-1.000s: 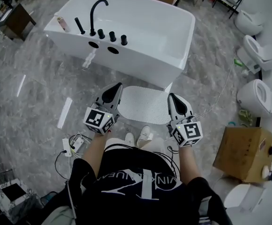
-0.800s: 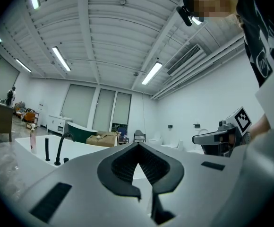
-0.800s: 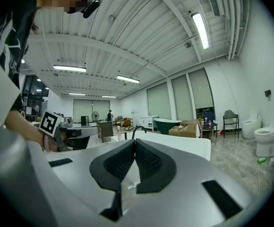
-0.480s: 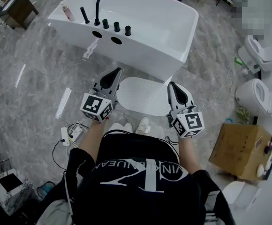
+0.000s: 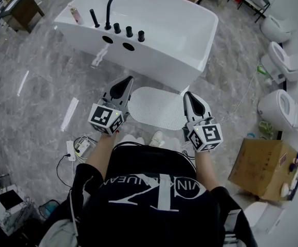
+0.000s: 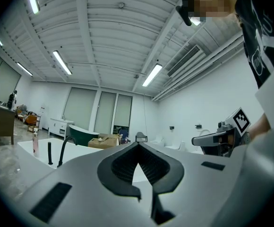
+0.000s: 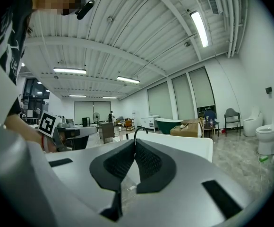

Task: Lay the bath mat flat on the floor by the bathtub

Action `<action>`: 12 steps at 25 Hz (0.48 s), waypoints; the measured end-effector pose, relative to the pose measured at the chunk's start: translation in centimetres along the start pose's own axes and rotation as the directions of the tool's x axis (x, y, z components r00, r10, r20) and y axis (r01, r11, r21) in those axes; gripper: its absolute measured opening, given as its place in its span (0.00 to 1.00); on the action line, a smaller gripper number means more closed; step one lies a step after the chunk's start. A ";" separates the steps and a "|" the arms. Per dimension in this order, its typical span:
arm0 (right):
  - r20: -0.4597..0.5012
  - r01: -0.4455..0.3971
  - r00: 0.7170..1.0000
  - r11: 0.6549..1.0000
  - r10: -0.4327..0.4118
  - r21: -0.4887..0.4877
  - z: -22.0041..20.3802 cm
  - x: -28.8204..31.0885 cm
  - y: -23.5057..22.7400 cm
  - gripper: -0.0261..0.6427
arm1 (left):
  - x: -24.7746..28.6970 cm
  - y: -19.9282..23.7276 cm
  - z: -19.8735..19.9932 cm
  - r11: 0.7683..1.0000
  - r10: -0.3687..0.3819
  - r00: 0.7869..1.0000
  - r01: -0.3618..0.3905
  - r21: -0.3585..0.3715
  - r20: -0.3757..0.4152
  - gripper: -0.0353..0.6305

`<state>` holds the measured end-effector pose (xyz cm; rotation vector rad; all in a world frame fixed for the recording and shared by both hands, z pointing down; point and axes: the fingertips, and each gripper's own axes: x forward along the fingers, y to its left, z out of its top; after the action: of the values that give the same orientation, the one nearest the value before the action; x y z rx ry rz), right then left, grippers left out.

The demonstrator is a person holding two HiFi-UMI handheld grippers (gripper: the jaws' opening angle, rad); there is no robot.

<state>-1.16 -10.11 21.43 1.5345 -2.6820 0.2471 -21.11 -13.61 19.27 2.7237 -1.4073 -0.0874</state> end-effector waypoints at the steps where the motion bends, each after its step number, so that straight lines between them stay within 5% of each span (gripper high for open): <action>1: -0.001 0.000 1.000 1.000 0.000 0.002 0.0 0.1 0.0 0.08 | 0.0 0.1 0.0 1.000 0.000 1.000 0.000 0.000 -0.001 0.07; 12: -0.026 0.008 1.000 1.000 -0.008 0.015 -0.6 0.6 -0.5 0.08 | 0.1 0.7 -0.5 1.000 0.018 1.000 -0.018 -0.014 -0.018 0.07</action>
<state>-1.00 -10.77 22.16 1.5347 -2.6598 0.2863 -21.57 -14.03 19.81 2.6929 -1.4204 -0.0720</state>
